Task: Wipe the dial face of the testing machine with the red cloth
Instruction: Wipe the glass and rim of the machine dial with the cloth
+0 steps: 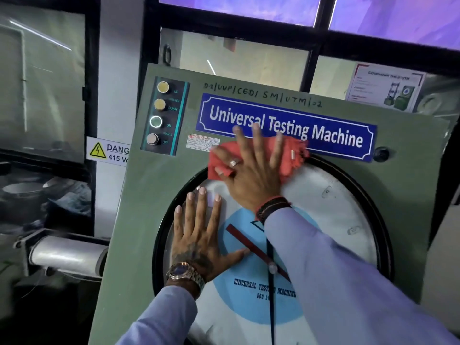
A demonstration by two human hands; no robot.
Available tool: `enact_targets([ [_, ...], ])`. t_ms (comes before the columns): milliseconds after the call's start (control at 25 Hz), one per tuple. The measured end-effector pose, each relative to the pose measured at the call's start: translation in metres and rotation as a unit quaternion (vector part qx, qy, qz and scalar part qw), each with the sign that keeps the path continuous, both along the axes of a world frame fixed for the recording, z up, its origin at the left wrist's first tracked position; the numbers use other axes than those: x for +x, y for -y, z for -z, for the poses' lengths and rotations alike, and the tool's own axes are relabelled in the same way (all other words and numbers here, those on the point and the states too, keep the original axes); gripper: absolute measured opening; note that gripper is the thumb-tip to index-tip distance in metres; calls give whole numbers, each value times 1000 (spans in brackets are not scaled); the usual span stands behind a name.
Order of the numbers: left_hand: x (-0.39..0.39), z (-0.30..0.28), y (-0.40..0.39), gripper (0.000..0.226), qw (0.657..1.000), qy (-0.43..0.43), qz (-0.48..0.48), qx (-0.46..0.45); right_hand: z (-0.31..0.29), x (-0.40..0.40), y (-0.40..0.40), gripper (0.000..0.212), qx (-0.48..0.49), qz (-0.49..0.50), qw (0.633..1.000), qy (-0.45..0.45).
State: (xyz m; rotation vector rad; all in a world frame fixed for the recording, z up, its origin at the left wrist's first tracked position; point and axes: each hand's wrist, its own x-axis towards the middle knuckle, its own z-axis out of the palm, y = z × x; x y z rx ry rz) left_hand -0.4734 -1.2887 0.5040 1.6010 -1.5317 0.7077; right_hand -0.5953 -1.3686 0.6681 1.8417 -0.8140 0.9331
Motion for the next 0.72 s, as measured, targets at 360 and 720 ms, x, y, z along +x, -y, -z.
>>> enact_targets([
  [360,-1,6,-6,139,1000,6,-9,28,9,-134,11,65,68,113,963,233],
  [720,1,-22,15,133,998,58,6,-18,-5,-80,12,65,79,86,980,163],
])
